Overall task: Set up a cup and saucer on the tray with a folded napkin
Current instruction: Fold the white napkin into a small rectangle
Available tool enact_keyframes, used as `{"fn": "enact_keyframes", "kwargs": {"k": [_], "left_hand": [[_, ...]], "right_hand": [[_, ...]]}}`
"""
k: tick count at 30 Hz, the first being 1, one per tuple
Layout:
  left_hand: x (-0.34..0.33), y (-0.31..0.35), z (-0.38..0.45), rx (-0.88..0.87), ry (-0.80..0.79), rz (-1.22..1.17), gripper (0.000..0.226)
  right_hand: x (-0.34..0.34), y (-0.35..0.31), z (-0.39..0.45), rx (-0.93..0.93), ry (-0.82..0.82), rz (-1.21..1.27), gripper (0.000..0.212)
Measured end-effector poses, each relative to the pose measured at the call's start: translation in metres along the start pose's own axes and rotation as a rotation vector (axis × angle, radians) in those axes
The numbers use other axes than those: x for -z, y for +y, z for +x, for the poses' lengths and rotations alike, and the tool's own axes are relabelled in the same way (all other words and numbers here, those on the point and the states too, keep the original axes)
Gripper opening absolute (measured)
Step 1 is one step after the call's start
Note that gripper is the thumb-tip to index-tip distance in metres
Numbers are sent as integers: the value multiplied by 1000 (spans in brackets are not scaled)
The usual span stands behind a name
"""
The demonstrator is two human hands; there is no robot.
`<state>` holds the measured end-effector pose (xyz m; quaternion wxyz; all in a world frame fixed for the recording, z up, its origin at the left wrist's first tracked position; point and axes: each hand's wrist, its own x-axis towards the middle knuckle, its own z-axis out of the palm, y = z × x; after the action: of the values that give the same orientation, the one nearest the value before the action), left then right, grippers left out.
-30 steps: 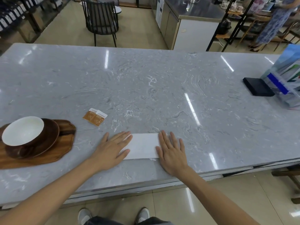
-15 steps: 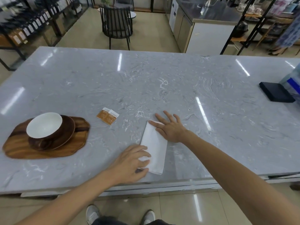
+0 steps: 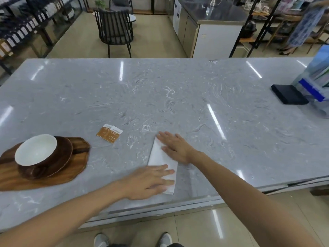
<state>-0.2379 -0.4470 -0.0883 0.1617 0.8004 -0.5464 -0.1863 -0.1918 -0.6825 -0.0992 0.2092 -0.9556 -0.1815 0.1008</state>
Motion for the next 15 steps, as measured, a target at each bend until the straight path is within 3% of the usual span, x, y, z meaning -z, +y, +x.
{"fn": "enact_keyframes", "kwargs": {"k": [3, 5, 8, 11, 15], "left_hand": [[35, -21, 14, 155, 380, -175, 32], [57, -42, 31, 309, 491, -158, 31], [80, -72, 58, 435, 347, -142, 45], [89, -93, 80, 480, 147, -113, 57], [87, -103, 95, 482, 92, -200, 51]], "right_hand": [[12, 7, -1, -231, 258, 188, 54], [25, 15, -3, -367, 248, 165, 56], [36, 21, -2, -384, 21, 89, 64], [39, 19, 7, -424, -37, 103, 64], [46, 15, 19, -505, -126, 116, 61]]}}
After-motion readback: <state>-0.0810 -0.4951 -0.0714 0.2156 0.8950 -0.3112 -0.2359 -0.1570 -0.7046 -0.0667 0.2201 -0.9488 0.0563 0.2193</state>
